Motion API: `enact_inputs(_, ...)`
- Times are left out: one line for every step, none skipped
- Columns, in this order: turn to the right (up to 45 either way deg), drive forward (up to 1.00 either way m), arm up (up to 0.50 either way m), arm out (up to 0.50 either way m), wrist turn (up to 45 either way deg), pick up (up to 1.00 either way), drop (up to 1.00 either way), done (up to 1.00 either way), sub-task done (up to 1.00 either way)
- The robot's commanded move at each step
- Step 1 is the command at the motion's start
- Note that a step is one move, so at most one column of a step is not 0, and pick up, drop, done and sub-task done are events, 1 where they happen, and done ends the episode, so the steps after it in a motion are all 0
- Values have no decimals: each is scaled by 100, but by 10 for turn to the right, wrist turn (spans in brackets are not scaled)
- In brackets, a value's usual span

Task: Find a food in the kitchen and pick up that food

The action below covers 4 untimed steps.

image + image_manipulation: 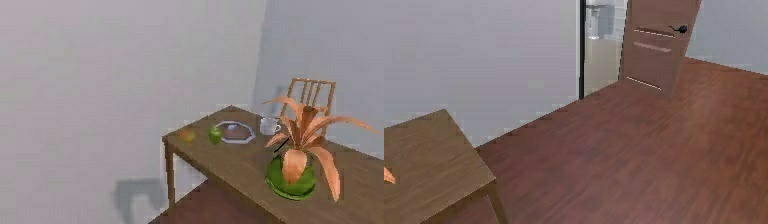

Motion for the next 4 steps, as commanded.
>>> enact_inputs(0,40,0,0,0,0,0,0,0)
enact_inputs(-450,0,0,0,0,0,0,0,0)
enact_inputs(-270,0,0,0,0,0,0,0,0)
enact_inputs(0,0,50,0,0,0,0,0,0)
